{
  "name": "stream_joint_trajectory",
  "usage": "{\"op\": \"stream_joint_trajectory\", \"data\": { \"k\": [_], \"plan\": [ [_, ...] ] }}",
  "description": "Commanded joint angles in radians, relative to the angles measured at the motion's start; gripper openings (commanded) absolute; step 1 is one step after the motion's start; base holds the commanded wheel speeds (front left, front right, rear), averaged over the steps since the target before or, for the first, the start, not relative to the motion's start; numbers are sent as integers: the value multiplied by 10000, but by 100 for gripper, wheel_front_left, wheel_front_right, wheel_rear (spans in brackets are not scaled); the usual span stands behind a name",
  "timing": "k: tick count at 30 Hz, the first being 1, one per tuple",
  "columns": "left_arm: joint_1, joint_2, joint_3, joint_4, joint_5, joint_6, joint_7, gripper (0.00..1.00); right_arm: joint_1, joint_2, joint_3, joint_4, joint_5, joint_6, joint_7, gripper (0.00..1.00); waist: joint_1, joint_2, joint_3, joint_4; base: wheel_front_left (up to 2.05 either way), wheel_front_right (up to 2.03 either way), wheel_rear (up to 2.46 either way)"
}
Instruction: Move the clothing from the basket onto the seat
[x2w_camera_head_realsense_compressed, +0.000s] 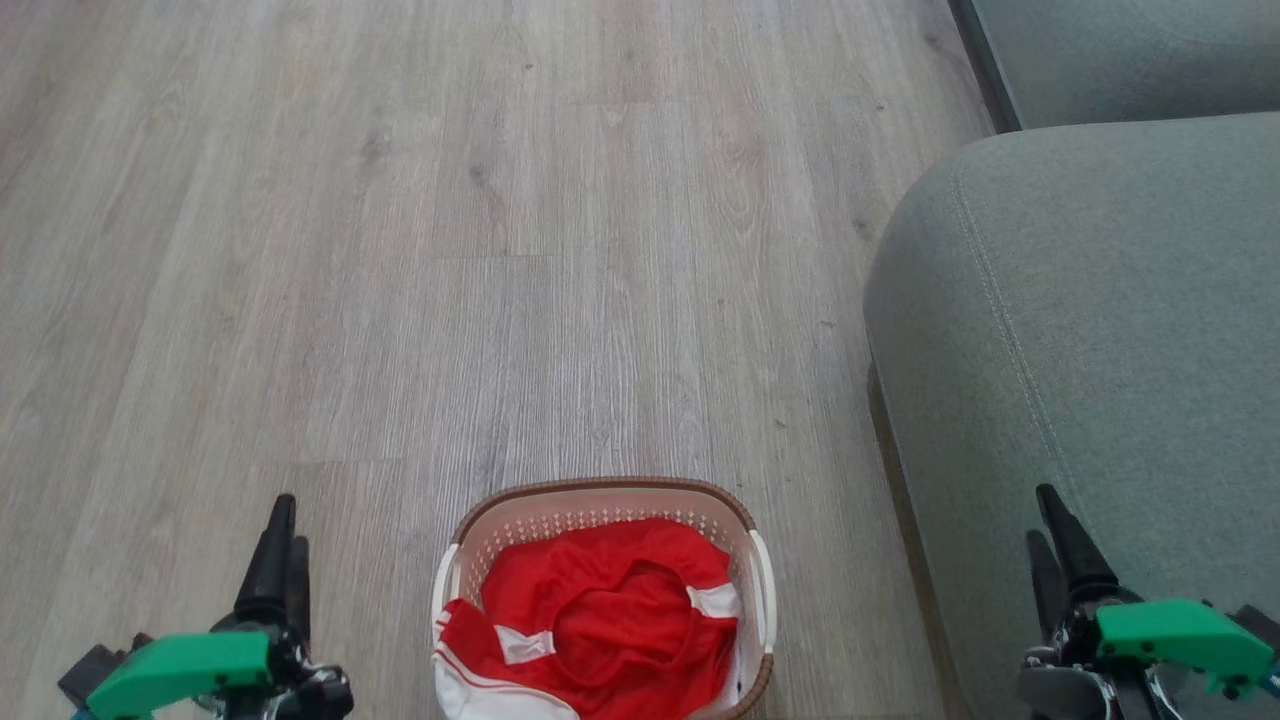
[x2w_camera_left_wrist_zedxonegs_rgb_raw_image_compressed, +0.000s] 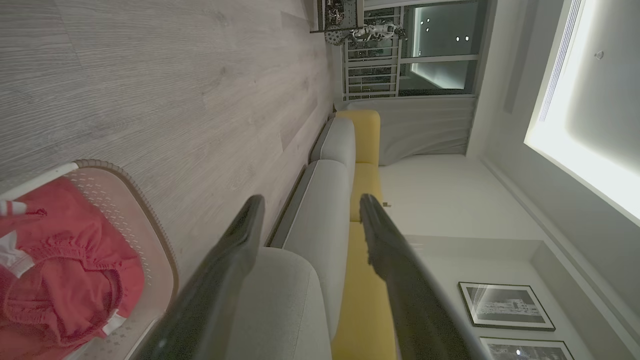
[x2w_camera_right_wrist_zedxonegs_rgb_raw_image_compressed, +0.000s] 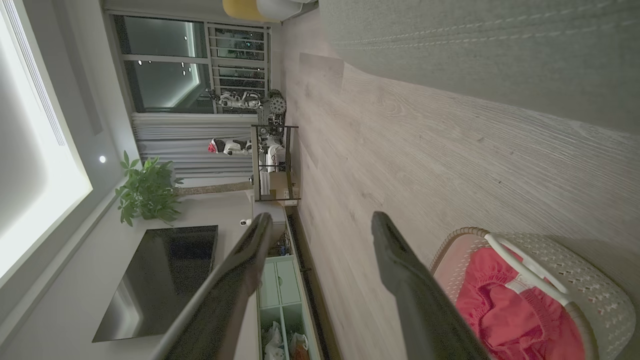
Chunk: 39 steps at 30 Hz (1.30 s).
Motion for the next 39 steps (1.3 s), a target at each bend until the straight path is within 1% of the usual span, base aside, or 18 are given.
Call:
{"op": "stream_joint_trajectory", "data": {
  "k": [1, 11, 24, 30, 35, 39],
  "plan": [
    [-306, 97, 56, -398, 119, 43, -71, 100, -418, -56, 19, -376, -116, 19, -62, 100, 0, 0, -1, 1, 0, 0, 0],
    [-238, 109, -92, -1048, 1472, 330, -393, 100, -396, -63, 69, -877, -1347, 27, -386, 100, 0, 0, -26, 20, 0, 0, 0],
    [-121, 123, -311, -1623, 3353, 714, -773, 100, -348, -71, 466, -1452, -3638, 36, -770, 100, 0, 0, -37, 41, 0, 0, 0],
    [-22, 130, -479, -1797, 4519, 826, -948, 100, -310, -75, 648, -1594, -4650, 41, -946, 100, 0, 0, -42, 49, 0, 0, 0],
    [50, 135, -697, -1901, 5792, 824, -1095, 100, -299, -78, 780, -1672, -5376, 44, -1094, 100, 0, 0, -48, 46, 0, 0, 0],
    [113, 140, -827, -1959, 6524, 900, -1212, 100, -289, -80, 879, -1704, -5895, 47, -1212, 100, 0, 0, -54, 42, 0, 0, 0]
  ]
}}
